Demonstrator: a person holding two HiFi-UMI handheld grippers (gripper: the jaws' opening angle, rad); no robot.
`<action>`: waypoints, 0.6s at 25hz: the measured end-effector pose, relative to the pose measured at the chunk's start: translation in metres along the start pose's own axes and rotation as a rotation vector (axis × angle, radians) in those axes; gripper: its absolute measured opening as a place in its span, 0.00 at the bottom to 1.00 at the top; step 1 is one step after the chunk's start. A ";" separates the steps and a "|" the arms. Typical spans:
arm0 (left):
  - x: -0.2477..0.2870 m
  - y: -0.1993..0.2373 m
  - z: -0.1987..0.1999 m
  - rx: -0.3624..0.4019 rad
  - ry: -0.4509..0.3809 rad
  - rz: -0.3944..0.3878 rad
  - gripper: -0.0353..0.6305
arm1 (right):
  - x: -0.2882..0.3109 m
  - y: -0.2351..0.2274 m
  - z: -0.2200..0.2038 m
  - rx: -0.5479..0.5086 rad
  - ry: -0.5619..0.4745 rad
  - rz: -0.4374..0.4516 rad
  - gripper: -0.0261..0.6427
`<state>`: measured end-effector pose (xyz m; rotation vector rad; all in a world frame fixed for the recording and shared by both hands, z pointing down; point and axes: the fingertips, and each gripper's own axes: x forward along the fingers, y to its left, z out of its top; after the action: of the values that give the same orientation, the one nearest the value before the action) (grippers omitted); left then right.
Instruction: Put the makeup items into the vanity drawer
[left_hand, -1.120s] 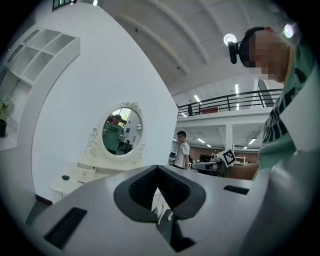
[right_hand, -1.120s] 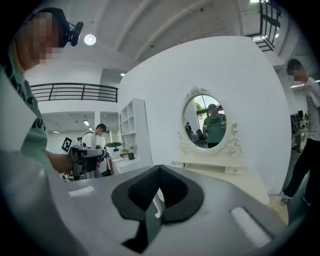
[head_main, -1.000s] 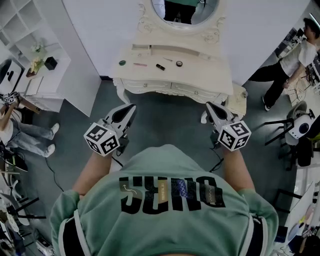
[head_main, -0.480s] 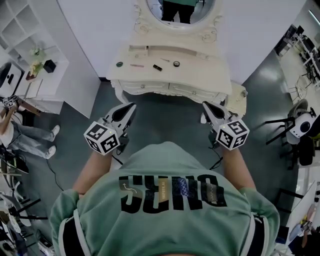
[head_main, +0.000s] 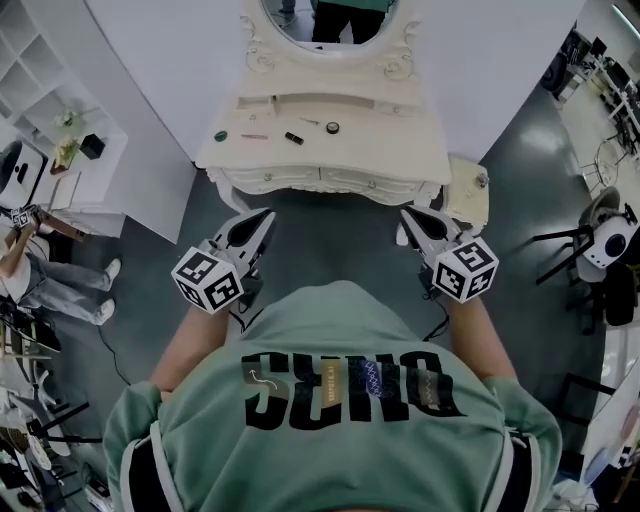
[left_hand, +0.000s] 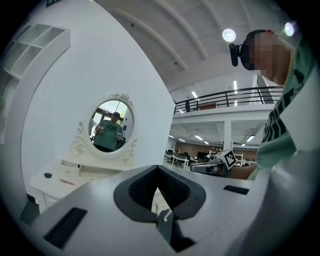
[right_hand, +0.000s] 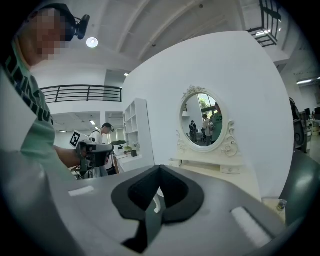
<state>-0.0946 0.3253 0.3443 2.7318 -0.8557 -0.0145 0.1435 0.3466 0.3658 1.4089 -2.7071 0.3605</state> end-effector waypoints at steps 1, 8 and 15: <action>0.007 -0.001 -0.002 -0.007 0.002 -0.005 0.06 | -0.001 -0.007 -0.003 0.007 0.003 -0.002 0.05; 0.039 0.055 -0.012 -0.027 0.028 -0.006 0.06 | 0.048 -0.040 -0.019 0.040 0.033 -0.014 0.05; 0.120 0.183 0.000 -0.035 0.042 -0.106 0.06 | 0.169 -0.092 0.011 0.009 0.003 -0.058 0.05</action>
<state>-0.0981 0.1139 0.4020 2.7311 -0.6918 0.0068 0.1213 0.1582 0.3992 1.4845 -2.6588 0.3713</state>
